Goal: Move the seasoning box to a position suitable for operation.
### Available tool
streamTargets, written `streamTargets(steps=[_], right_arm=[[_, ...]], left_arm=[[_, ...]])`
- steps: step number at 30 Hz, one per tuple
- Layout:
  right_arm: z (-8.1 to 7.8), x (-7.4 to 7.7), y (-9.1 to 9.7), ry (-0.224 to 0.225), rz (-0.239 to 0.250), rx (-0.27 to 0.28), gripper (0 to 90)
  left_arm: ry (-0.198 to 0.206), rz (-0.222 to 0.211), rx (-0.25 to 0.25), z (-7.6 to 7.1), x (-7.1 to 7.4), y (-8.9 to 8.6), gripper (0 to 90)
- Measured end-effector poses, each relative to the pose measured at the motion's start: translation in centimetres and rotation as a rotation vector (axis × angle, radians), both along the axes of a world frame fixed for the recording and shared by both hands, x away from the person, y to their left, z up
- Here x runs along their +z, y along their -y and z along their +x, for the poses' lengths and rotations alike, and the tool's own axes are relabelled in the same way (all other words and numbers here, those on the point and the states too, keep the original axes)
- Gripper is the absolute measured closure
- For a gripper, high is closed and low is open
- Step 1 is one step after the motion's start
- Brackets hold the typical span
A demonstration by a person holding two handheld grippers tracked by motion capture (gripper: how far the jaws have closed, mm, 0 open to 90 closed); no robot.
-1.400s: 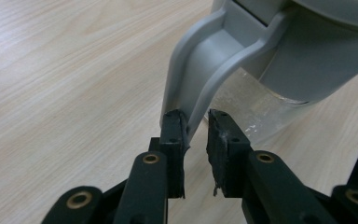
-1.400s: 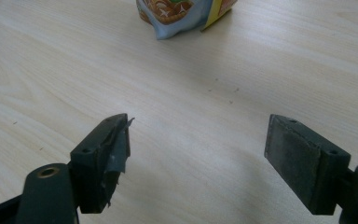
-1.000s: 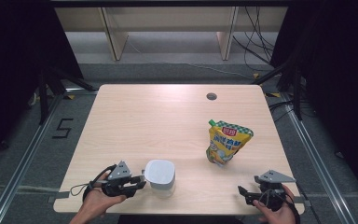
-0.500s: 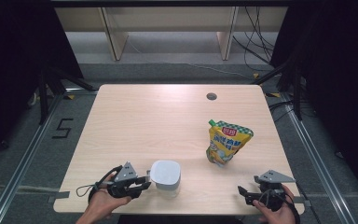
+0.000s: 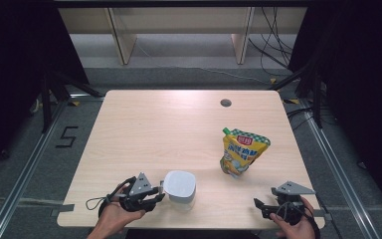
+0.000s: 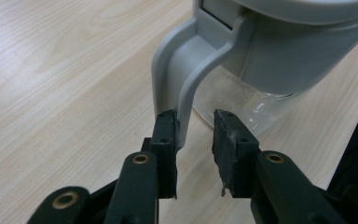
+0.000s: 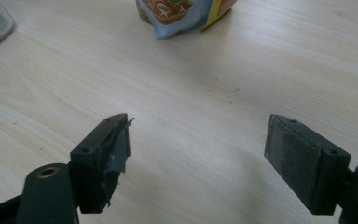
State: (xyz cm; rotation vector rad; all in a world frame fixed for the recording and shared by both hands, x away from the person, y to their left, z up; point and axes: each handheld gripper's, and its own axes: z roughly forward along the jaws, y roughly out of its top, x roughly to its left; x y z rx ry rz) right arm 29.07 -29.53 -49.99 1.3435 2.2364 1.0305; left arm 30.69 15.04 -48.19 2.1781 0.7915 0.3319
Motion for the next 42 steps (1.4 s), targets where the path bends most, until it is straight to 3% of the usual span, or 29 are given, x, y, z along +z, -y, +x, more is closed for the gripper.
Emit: streamTargets(steps=[2, 4, 9, 10, 12, 15, 18, 19, 21, 22, 23, 24, 25, 27, 32, 34, 35, 36, 38, 42], right_arm=[[-0.2, 0.1, -0.2, -0.028, 0.017, -0.022, 23.4], [0.0, 0.0, 0.1, 0.009, -0.015, 0.005, 23.4], [-0.1, 0.1, 0.1, -0.006, 0.006, -0.007, 23.4], [-0.1, 0.1, 0.1, -0.006, 0.006, -0.007, 23.4], [-0.1, 0.1, 0.1, -0.005, 0.005, -0.009, 23.4], [-0.1, 0.1, 0.0, -0.006, 0.004, -0.006, 23.4], [-0.1, 0.1, 0.0, -0.004, 0.007, -0.003, 23.4], [0.0, 0.0, 0.1, 0.015, -0.005, 0.007, 23.4], [-0.4, 0.2, -0.3, -0.028, 0.030, -0.028, 23.4], [-0.1, 0.0, 0.1, 0.006, 0.003, 0.013, 23.4], [-0.1, 0.1, 0.1, 0.006, 0.003, 0.012, 23.4], [-0.1, 0.1, -0.1, -0.004, 0.003, -0.013, 23.3], [-0.1, 0.1, -0.1, -0.007, 0.005, -0.016, 23.3], [-0.1, 0.1, 0.0, 0.004, 0.000, -0.006, 23.3], [0.0, 0.1, -0.2, -0.002, 0.004, -0.006, 23.3], [-0.1, 0.1, -0.1, -0.007, 0.016, 0.007, 23.3], [-0.1, 0.1, -0.1, -0.010, 0.016, 0.006, 23.3], [-0.1, 0.2, -0.1, -0.013, 0.017, 0.004, 23.3], [-0.1, 0.2, -0.1, -0.014, 0.017, 0.005, 23.3], [-0.1, 0.2, -0.1, -0.003, 0.008, 0.002, 23.3]], left_arm=[[0.021, 0.014, -0.014, 0.1, 0.1, -0.2, 68.7], [-0.001, -0.015, -0.006, 0.0, 0.0, -0.3, 67.9], [0.029, -0.011, 0.007, 0.2, 0.3, -1.3, 62.4], [0.033, -0.037, 0.012, 0.2, 0.2, -1.4, 61.9], [0.046, -0.038, 0.000, 0.3, 0.3, -1.8, 60.9], [0.046, -0.083, 0.005, 0.1, 0.2, -2.0, 59.4], [0.059, -0.089, -0.012, 0.3, 0.2, -2.2, 58.5], [0.067, -0.098, -0.020, 0.4, 0.2, -2.2, 58.1], [0.077, -0.086, -0.041, 0.6, 0.2, -2.4, 57.7], [0.097, -0.101, -0.063, 0.9, 0.1, -2.5, 57.4], [0.079, -0.104, -0.043, 0.8, 0.2, -2.5, 57.2], [0.085, -0.106, -0.060, 1.0, 0.2, -2.6, 57.1], [0.084, -0.130, -0.055, 1.0, 0.1, -2.6, 57.0], [0.085, -0.132, -0.061, 1.2, 0.3, -2.7, 56.8], [0.106, -0.140, -0.114, 1.6, 0.2, -2.7, 56.9], [0.103, -0.130, -0.133, 1.8, 0.2, -2.7, 57.1], [0.100, -0.148, -0.128, 1.8, 0.0, -2.4, 57.2], [0.112, -0.126, -0.154, 2.0, 0.0, -2.5, 57.3], [0.096, -0.138, -0.160, 2.2, -0.1, -2.2, 57.7], [0.105, -0.146, -0.189, 2.7, -0.5, -2.0, 59.3]])
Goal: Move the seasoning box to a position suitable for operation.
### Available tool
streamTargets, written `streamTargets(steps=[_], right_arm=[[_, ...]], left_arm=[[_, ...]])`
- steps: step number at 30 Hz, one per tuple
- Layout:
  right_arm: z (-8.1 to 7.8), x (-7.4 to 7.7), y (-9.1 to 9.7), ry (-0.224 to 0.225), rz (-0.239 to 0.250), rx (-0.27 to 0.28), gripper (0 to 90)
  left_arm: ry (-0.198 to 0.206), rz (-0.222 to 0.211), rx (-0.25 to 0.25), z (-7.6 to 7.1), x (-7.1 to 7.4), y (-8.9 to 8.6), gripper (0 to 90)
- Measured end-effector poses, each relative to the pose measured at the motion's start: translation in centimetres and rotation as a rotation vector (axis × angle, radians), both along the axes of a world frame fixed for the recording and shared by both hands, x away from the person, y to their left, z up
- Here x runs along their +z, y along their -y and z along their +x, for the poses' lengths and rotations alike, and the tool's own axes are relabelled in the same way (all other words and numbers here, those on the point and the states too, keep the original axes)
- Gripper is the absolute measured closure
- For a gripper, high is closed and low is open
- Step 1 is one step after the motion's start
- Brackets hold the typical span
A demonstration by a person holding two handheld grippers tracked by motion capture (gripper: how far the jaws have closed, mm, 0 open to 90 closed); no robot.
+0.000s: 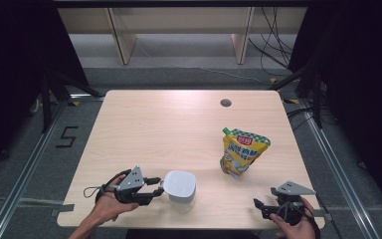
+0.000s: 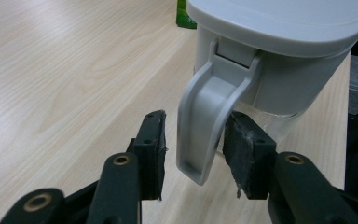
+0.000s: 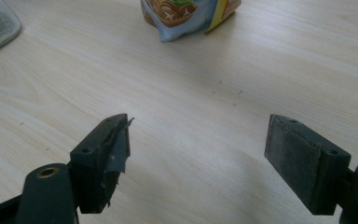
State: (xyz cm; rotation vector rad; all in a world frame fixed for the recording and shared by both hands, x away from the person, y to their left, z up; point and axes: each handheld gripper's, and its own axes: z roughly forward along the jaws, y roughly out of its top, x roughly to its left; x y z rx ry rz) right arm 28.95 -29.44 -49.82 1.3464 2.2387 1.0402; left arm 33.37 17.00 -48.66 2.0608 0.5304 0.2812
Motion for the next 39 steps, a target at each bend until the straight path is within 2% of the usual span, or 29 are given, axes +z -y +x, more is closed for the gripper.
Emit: streamTargets(steps=[2, 4, 7, 8, 9, 11, 12, 13, 15, 18, 19, 20, 22, 23, 24, 25, 26, 27, 28, 29, 30, 31, 32, 33, 35, 36, 37, 38, 39], right_arm=[[0.0, 0.0, 0.0, 0.000, -0.001, 0.001, 23.3], [0.0, 0.0, 0.0, -0.001, -0.002, 0.002, 23.3], [0.0, 0.0, 0.0, -0.001, -0.003, 0.002, 23.3], [0.0, 0.0, 0.0, 0.003, -0.008, -0.001, 23.3], [0.0, 0.0, 0.0, 0.002, -0.009, 0.003, 23.3], [0.0, 0.0, 0.0, 0.002, -0.010, 0.002, 23.3], [0.0, -0.1, 0.0, -0.007, 0.003, 0.007, 23.3], [-0.2, 0.0, -0.2, -0.030, 0.020, -0.015, 23.3], [0.0, 0.0, -0.1, -0.008, 0.002, -0.005, 23.3], [-0.2, 0.0, -0.2, -0.032, 0.013, -0.015, 23.3], [0.0, 0.0, 0.0, -0.001, -0.006, 0.007, 23.3], [0.0, 0.0, 0.0, -0.001, -0.006, 0.007, 23.3], [0.1, -0.1, 0.0, 0.000, 0.005, 0.013, 23.3], [0.1, -0.1, 0.0, -0.003, 0.008, 0.009, 23.3], [0.0, -0.1, -0.1, -0.015, 0.017, 0.000, 23.3], [0.1, -0.1, 0.1, 0.013, -0.008, 0.019, 23.3], [0.2, -0.2, 0.0, 0.003, 0.014, 0.026, 23.3], [0.1, -0.1, 0.1, 0.015, -0.009, 0.019, 23.3], [0.0, 0.0, 0.0, 0.000, -0.009, 0.003, 23.3], [-0.1, -0.1, -0.3, -0.025, 0.016, -0.014, 23.3], [-0.1, 0.0, -0.3, -0.031, 0.021, -0.015, 23.3], [-0.1, 0.0, -0.3, -0.017, 0.015, -0.016, 23.3], [-0.1, 0.0, -0.3, -0.020, 0.011, -0.018, 23.3], [-0.2, 0.0, -0.3, -0.030, 0.018, -0.021, 23.3], [-0.1, 0.0, -0.2, -0.017, 0.010, -0.016, 23.3], [-0.2, 0.0, -0.2, -0.026, 0.018, -0.018, 23.3], [0.0, 0.0, 0.1, 0.008, -0.003, 0.006, 23.3], [-0.2, 0.1, 0.0, -0.014, 0.006, -0.014, 23.3], [-0.1, 0.1, 0.1, 0.002, 0.003, -0.002, 23.3]], left_arm=[[-0.014, -0.010, -0.021, 0.1, 0.0, 0.0, 62.9], [-0.010, -0.009, -0.026, 0.0, 0.0, 0.0, 65.5], [0.000, 0.015, -0.008, -0.2, 0.0, -0.2, 65.7], [-0.019, -0.001, -0.004, -0.4, 0.0, -0.2, 65.7], [-0.018, -0.003, 0.006, -0.5, 0.0, -0.3, 65.5], [-0.015, -0.001, -0.005, -0.6, 0.1, -0.5, 65.0], [-0.019, 0.007, -0.001, -0.8, 0.1, -0.5, 65.0], [-0.022, -0.001, -0.007, -1.0, 0.1, -0.5, 65.0], [-0.020, 0.013, -0.027, -1.2, 0.0, -0.4, 66.0], [-0.031, 0.027, -0.027, -1.3, 0.0, 0.1, 66.1], [-0.047, 0.007, -0.036, -1.4, 0.0, 0.3, 66.4], [-0.046, 0.025, -0.045, -1.4, 0.1, 0.3, 66.4], [-0.063, 0.003, -0.048, -1.7, 0.0, 0.6, 66.3], [-0.073, 0.006, -0.051, -1.8, 0.1, 0.6, 66.2], [-0.060, 0.022, -0.061, -1.8, 0.1, 0.6, 66.2], [-0.084, 0.012, -0.040, -2.0, 0.1, 0.8, 66.3], [-0.078, 0.011, -0.030, -2.0, 0.1, 0.9, 66.3], [-0.067, 0.018, -0.045, -2.0, 0.1, 1.0, 66.5], [-0.086, 0.019, -0.012, -2.2, 0.2, 1.3, 66.5], [-0.094, 0.010, -0.011, -2.3, 0.1, 1.6, 66.5], [-0.097, 0.029, -0.014, -2.3, 0.3, 1.9, 66.5], [-0.089, 0.025, 0.004, -2.4, 0.3, 2.4, 66.7], [-0.086, 0.040, 0.011, -2.4, 0.4, 2.7, 66.9], [-0.091, 0.036, 0.014, -2.4, 0.4, 3.1, 66.8], [-0.091, 0.039, 0.033, -2.3, 0.4, 3.6, 66.8], [-0.095, 0.040, 0.039, -2.3, 0.5, 3.9, 66.8], [-0.095, 0.044, 0.045, -2.2, 0.5, 4.1, 66.9], [-0.089, 0.042, 0.049, -2.0, 0.5, 4.3, 67.1], [-0.084, 0.047, 0.054, -1.9, 0.5, 4.4, 67.1]])
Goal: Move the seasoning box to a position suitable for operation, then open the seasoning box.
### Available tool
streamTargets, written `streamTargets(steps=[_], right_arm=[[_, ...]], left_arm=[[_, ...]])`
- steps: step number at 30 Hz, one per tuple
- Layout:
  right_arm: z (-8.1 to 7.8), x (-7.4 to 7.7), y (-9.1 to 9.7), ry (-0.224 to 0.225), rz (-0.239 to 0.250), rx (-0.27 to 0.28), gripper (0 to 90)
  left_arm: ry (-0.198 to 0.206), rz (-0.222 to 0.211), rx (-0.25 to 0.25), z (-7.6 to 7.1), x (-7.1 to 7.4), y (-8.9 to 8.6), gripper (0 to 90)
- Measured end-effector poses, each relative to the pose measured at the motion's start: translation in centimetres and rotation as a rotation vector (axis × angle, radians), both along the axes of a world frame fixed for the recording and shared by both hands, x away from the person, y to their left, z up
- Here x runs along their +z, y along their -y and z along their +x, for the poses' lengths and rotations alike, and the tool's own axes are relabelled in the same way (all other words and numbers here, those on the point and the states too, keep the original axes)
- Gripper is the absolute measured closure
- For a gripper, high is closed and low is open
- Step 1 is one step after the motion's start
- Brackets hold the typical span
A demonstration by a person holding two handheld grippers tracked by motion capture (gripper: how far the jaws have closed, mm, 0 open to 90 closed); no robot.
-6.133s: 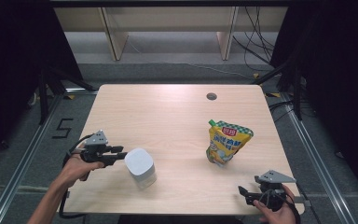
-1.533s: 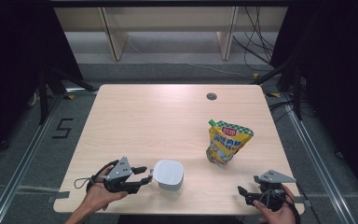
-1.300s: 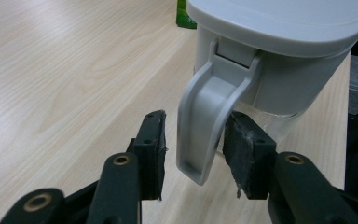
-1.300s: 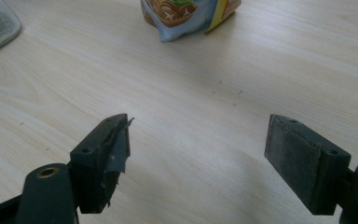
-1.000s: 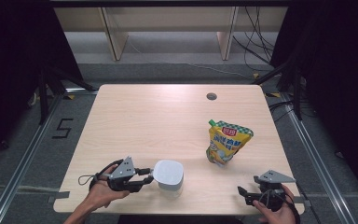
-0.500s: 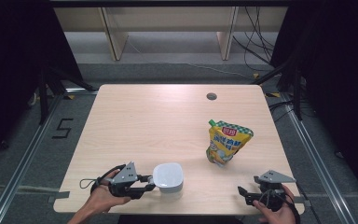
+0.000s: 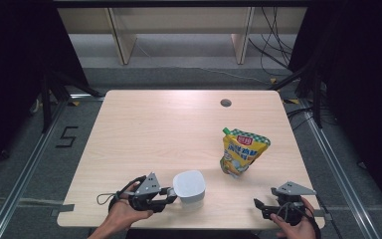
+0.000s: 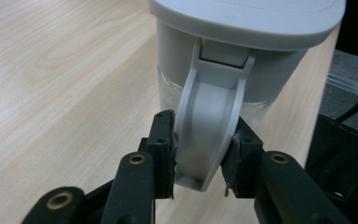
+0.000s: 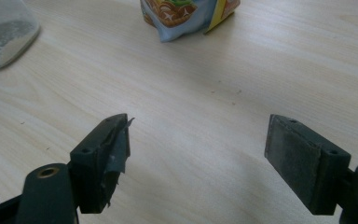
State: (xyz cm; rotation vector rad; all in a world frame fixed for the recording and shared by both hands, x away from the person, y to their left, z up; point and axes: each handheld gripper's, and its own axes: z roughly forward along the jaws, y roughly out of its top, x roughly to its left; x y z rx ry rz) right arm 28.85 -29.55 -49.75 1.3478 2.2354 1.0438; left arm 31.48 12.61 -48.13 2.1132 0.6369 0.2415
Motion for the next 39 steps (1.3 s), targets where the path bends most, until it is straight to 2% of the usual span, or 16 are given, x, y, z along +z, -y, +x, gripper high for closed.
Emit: streamTargets(steps=[1, 3, 4, 6, 8, 10, 11, 12, 17, 23, 26, 30, 31, 33, 35, 39], right_arm=[[-0.2, 0.1, -0.2, -0.024, 0.015, -0.026, 23.3], [0.0, 0.1, 0.0, -0.005, -0.009, -0.002, 23.3], [0.1, 0.1, 0.0, -0.003, -0.008, 0.003, 23.3], [-0.1, 0.1, -0.2, -0.014, 0.014, -0.016, 23.3], [0.0, 0.1, -0.1, 0.002, 0.001, 0.009, 23.3], [0.0, 0.1, -0.1, 0.008, -0.006, 0.012, 23.3], [-0.1, 0.1, 0.0, 0.006, -0.001, 0.007, 23.3], [0.0, 0.1, 0.0, 0.000, 0.000, 0.013, 23.3], [-0.1, 0.1, 0.2, 0.001, 0.000, 0.005, 23.2], [-0.1, 0.0, 0.0, -0.012, 0.012, 0.008, 23.2], [0.0, 0.0, -0.1, 0.006, -0.003, 0.011, 23.2], [-0.2, 0.0, -0.3, -0.014, 0.016, -0.004, 23.1], [0.1, -0.1, -0.1, 0.009, -0.009, 0.006, 23.1], [-0.1, 0.0, -0.3, -0.011, 0.008, -0.010, 23.1], [0.1, 0.0, -0.1, -0.005, 0.008, 0.021, 23.0], [-0.1, 0.0, -0.3, -0.012, 0.021, -0.001, 22.7]], left_arm=[[0.013, 0.008, -0.014, 0.3, 0.1, 0.0, 67.2], [-0.009, 0.003, 0.001, 0.5, 0.1, 0.1, 67.3], [0.021, 0.006, 0.001, 0.7, 0.0, 0.2, 67.4], [0.034, 0.012, -0.004, 0.8, 0.0, 0.2, 67.5], [0.042, 0.008, -0.006, 1.0, -0.1, 0.2, 67.4], [0.011, 0.000, 0.000, 1.0, -0.1, 0.1, 66.7], [0.002, 0.007, 0.000, 1.1, -0.1, 0.0, 63.9], [0.032, 0.021, 0.001, 1.2, 0.0, -0.2, 60.5], [0.025, -0.012, 0.012, 0.8, 0.8, -1.0, 48.4], [0.034, -0.020, 0.019, 0.0, 1.7, -1.9, 41.3], [0.022, -0.027, 0.039, 0.0, 2.3, -2.3, 37.6], [0.011, -0.073, 0.064, 0.0, 2.9, -2.5, 33.7], [0.008, -0.090, 0.072, -0.1, 3.1, -2.4, 33.3], [0.025, -0.064, 0.062, 0.1, 3.6, -2.7, 33.0], [0.011, -0.100, 0.084, -0.1, 3.9, -2.6, 34.2], [0.055, -0.111, 0.065, 0.0, 4.6, -2.6, 42.5]])
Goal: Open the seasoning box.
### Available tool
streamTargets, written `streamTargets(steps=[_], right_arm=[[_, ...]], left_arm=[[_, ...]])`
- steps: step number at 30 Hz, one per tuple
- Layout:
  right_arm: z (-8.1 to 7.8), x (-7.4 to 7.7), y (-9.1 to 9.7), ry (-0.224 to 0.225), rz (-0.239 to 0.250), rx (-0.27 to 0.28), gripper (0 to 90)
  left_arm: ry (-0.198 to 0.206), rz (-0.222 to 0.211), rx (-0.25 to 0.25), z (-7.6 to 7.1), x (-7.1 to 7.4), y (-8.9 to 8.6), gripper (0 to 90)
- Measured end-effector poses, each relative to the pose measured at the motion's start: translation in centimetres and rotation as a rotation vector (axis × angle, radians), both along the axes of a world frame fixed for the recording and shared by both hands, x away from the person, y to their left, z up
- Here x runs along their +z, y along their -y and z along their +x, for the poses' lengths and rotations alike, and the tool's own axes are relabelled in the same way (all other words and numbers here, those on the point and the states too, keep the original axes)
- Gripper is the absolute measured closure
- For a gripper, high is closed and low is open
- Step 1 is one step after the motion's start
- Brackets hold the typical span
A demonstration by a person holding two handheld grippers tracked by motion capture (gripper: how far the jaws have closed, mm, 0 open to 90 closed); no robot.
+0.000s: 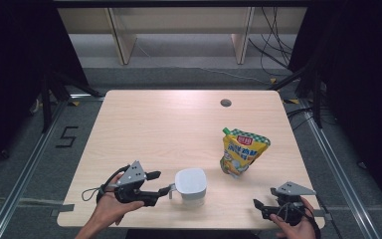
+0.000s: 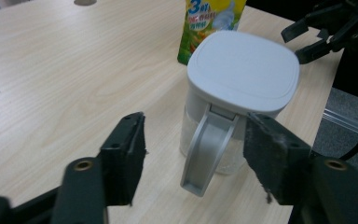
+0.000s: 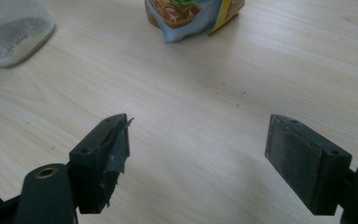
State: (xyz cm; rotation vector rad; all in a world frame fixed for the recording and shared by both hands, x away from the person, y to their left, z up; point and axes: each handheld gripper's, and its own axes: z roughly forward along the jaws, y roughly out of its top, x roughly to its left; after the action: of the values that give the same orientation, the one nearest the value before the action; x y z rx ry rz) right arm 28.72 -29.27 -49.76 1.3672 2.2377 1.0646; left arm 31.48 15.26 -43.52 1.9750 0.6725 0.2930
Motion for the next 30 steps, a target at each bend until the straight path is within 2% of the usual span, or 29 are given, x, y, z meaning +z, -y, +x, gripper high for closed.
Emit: streamTargets(steps=[1, 2, 3, 6, 8, 9, 11, 12, 13, 15, 16, 17, 19, 20, 21, 22, 23, 24, 25, 30], right_arm=[[0.0, 0.0, 0.0, -0.007, 0.004, 0.002, 22.4], [0.2, -0.1, 0.2, 0.026, -0.020, 0.012, 21.7], [0.2, 0.0, 0.1, 0.023, -0.015, 0.003, 21.0], [0.2, 0.1, 0.0, 0.025, 0.011, 0.015, 17.2], [0.1, 0.2, -0.2, 0.038, 0.011, -0.001, 15.6], [0.1, 0.2, -0.4, 0.030, 0.032, -0.008, 15.7], [0.0, 0.3, -0.5, 0.037, 0.038, -0.013, 15.7], [0.2, 0.3, -0.3, 0.059, 0.034, 0.010, 15.7], [0.3, 0.3, -0.3, 0.079, 0.025, 0.023, 15.7], [0.2, 0.5, -0.5, 0.080, 0.029, 0.030, 15.7], [0.1, 0.5, -0.6, 0.064, 0.046, 0.022, 15.8], [0.1, 0.5, -0.6, 0.074, 0.041, 0.019, 15.8], [-0.1, 0.7, -0.9, 0.058, 0.046, 0.014, 16.0], [-0.1, 0.7, -0.9, 0.062, 0.045, 0.015, 16.2], [0.1, 0.7, -0.8, 0.093, 0.031, 0.033, 16.8], [0.0, 0.7, -0.9, 0.082, 0.039, 0.032, 17.5], [-0.1, 0.8, -1.1, 0.069, 0.048, 0.024, 18.4], [-0.1, 0.7, -1.2, 0.083, 0.048, 0.022, 18.8], [0.1, 0.7, -1.1, 0.113, 0.026, 0.041, 19.2], [0.1, 0.9, -1.5, 0.118, 0.050, 0.069, 24.1]], left_arm=[[0.001, 0.008, 0.002, 0.0, 0.3, 0.0, 45.0], [0.006, 0.004, 0.007, -0.1, 0.4, -0.1, 49.0], [0.007, -0.007, 0.015, -0.2, 0.6, 0.0, 52.7], [0.048, -0.027, 0.005, -0.1, 1.1, 0.1, 67.2], [0.066, -0.027, -0.003, 0.0, 1.5, 0.3, 73.1], [0.066, -0.029, 0.002, 0.0, 1.6, 0.4, 75.3], [0.080, -0.036, -0.002, 0.2, 1.8, 0.8, 78.6], [0.067, -0.048, 0.005, 0.2, 1.9, 1.0, 80.3], [0.077, -0.050, -0.014, 0.3, 1.9, 1.2, 81.4], [0.079, -0.045, -0.017, 0.3, 1.9, 1.7, 82.8], [0.078, -0.033, -0.020, 0.3, 1.9, 1.9, 83.5], [0.075, -0.032, -0.027, 0.3, 1.7, 2.2, 84.0], [0.068, -0.040, -0.029, 0.4, 1.5, 2.5, 84.0], [0.072, -0.025, -0.030, 0.4, 1.4, 2.5, 84.0], [0.070, -0.023, -0.031, 0.4, 1.3, 2.6, 84.1], [0.067, -0.019, -0.033, 0.4, 1.1, 2.6, 84.3], [0.048, -0.037, -0.031, 0.4, 0.9, 2.8, 84.4], [0.058, -0.021, -0.034, 0.4, 0.8, 2.8, 84.5], [0.057, -0.010, -0.034, 0.4, 0.7, 2.9, 84.5], [0.052, -0.008, -0.035, 0.5, 0.4, 3.1, 84.5]])
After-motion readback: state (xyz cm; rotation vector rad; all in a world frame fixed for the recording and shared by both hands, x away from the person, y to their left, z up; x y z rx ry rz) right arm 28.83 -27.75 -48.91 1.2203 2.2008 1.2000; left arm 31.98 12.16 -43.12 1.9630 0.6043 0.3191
